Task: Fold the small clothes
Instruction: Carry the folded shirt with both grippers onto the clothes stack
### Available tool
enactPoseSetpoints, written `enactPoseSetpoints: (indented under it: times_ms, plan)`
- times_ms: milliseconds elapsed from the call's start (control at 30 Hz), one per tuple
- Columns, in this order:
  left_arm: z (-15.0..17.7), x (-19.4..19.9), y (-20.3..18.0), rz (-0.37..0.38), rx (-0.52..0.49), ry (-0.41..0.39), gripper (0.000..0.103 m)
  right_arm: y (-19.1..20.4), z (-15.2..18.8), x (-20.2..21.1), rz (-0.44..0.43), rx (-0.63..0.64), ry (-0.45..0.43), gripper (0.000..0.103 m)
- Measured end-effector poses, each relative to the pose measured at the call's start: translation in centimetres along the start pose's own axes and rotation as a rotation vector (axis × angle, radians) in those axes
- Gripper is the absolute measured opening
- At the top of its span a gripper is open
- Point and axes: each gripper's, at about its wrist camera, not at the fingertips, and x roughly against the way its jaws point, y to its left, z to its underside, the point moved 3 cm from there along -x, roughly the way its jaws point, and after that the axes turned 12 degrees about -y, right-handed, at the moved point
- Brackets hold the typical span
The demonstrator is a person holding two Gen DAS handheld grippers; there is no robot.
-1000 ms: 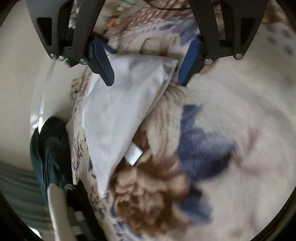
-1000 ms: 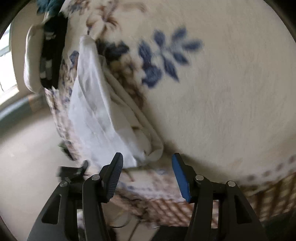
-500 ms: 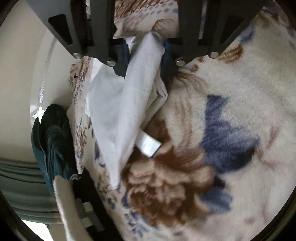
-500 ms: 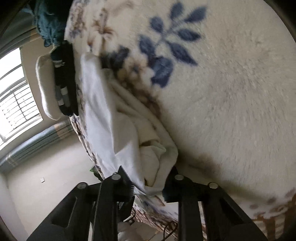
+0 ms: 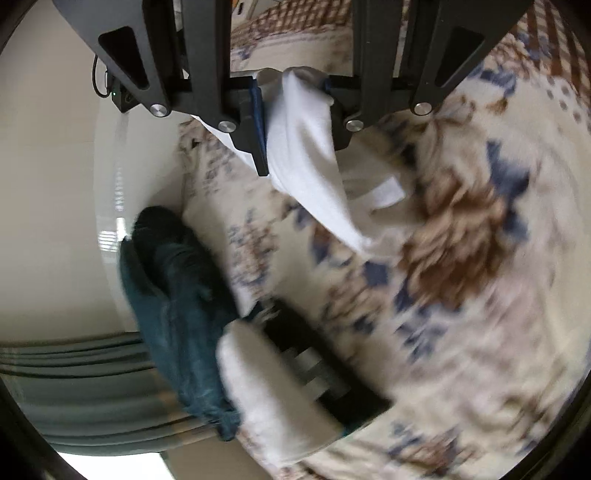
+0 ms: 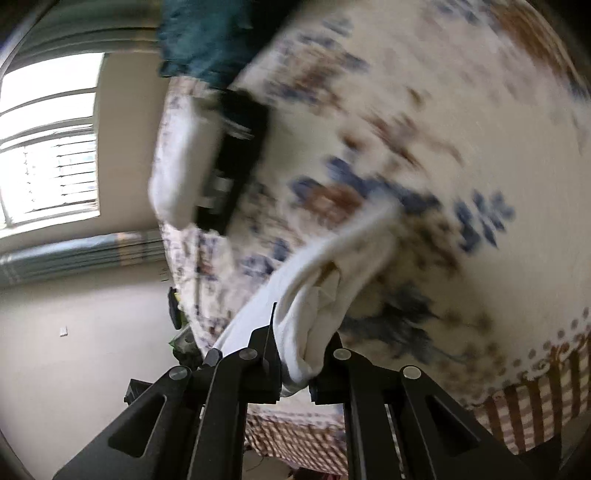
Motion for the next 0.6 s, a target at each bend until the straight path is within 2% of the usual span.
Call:
enactPoseSetpoints:
  times_ms: [200, 300, 400, 500, 600]
  plan:
    - [-9.9, 0.1, -7.3, 0.08, -0.037, -0.094, 0.02, 12.5, -5.4, -0.1, -0.085, 0.079, -0.062, 0.01]
    - [-16.7, -0.9, -11.2, 0.125, -0.064, -0.16, 0.02, 19.9, -9.2, -1.7, -0.156, 0.118, -0.115, 0.01]
    - [-25.0, -2.6, -15.7, 0.168, -0.129, -0.231, 0.02, 27.9, -13.6, -4.2, -0.242, 0.161, -0.171, 0.01]
    - [-31.8, -5.3, -18.1, 0.193, -0.188, -0.271, 0.02, 34.3, -17.5, -7.2, -0.305, 0.207, -0.216, 0.01]
    - [-36.0, -8.5, -17.6, 0.207, -0.213, -0.272, 0.02, 38.0, -20.2, -11.2, -0.34, 0.263, -0.251, 0.01]
